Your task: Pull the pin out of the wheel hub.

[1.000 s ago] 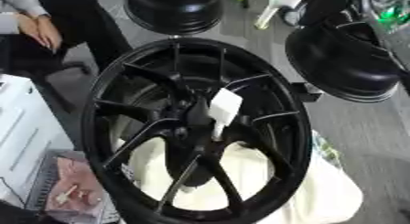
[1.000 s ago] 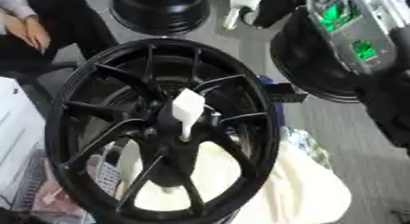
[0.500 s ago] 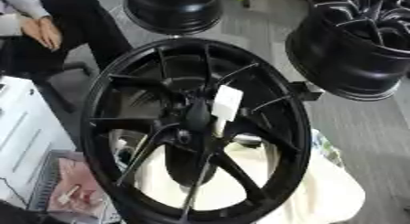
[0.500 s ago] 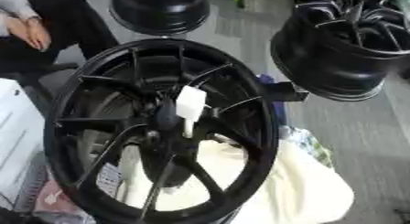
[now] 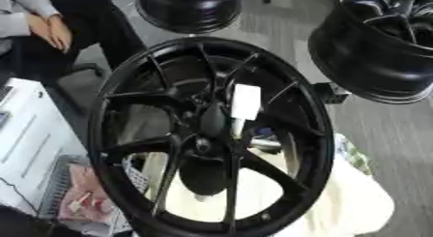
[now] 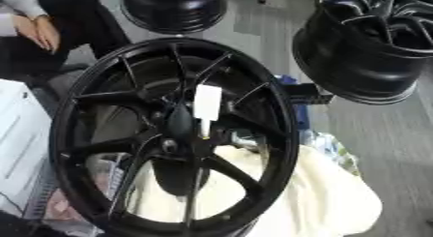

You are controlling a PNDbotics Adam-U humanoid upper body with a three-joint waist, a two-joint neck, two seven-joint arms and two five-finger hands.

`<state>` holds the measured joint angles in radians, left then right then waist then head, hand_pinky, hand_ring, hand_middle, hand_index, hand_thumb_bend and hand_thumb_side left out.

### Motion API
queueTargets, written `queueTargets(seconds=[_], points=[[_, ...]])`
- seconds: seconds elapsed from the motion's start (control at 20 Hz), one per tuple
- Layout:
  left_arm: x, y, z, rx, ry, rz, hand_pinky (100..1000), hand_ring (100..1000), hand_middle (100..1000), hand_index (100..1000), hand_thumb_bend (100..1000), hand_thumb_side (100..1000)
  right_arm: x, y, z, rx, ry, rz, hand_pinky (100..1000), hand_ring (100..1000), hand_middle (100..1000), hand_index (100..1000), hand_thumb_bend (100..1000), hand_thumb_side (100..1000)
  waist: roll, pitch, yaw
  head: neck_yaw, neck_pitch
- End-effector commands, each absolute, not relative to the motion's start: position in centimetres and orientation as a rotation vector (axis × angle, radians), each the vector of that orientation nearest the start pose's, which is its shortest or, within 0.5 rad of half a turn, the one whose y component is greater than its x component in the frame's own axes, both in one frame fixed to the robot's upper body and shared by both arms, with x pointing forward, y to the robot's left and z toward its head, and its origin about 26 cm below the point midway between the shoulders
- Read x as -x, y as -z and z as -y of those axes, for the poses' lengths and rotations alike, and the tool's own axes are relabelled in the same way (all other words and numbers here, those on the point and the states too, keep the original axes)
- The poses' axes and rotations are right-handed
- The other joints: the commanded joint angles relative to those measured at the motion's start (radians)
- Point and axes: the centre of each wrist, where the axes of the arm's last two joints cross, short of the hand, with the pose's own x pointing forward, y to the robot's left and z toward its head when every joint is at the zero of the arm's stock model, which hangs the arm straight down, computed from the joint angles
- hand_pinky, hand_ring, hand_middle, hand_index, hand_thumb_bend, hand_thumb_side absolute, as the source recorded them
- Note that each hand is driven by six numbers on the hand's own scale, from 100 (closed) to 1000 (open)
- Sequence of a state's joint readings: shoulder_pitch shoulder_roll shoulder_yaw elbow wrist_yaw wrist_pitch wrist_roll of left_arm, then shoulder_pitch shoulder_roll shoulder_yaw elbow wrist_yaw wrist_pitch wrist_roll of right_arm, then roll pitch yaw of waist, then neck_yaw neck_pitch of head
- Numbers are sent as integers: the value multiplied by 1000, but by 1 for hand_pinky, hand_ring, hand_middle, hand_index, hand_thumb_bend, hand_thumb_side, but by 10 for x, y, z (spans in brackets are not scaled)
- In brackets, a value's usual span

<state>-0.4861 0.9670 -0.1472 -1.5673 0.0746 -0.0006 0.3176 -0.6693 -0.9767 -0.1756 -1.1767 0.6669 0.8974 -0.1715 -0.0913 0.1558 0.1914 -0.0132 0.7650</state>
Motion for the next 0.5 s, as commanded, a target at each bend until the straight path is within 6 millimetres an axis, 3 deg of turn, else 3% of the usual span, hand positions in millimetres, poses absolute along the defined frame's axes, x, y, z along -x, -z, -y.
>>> queueTargets(seconds=[0.05, 0.3, 0.4, 0.5], points=[[-348, -266, -386, -919, 524, 2047, 935, 833, 712, 875, 100, 569, -336, -327, 536, 1831, 273, 725, 815, 631, 552, 609, 100, 100, 7, -11, 2, 3, 5], [-348, -265, -385, -912, 522, 2051, 936, 833, 713, 875, 100, 569, -322, -298, 579, 1884, 412, 558, 818, 655, 587, 644, 100, 100, 11, -9, 8, 8, 5], [-349, -264, -384, -908, 522, 2049, 937, 833, 713, 875, 100, 569, -320, -287, 589, 1872, 463, 514, 820, 675, 631, 685, 100, 100, 11, -8, 10, 8, 5], [-350, -263, -383, -904, 527, 2047, 937, 834, 713, 876, 100, 568, -319, -276, 595, 1834, 501, 487, 826, 720, 735, 765, 100, 100, 11, -6, 13, 6, 5]])
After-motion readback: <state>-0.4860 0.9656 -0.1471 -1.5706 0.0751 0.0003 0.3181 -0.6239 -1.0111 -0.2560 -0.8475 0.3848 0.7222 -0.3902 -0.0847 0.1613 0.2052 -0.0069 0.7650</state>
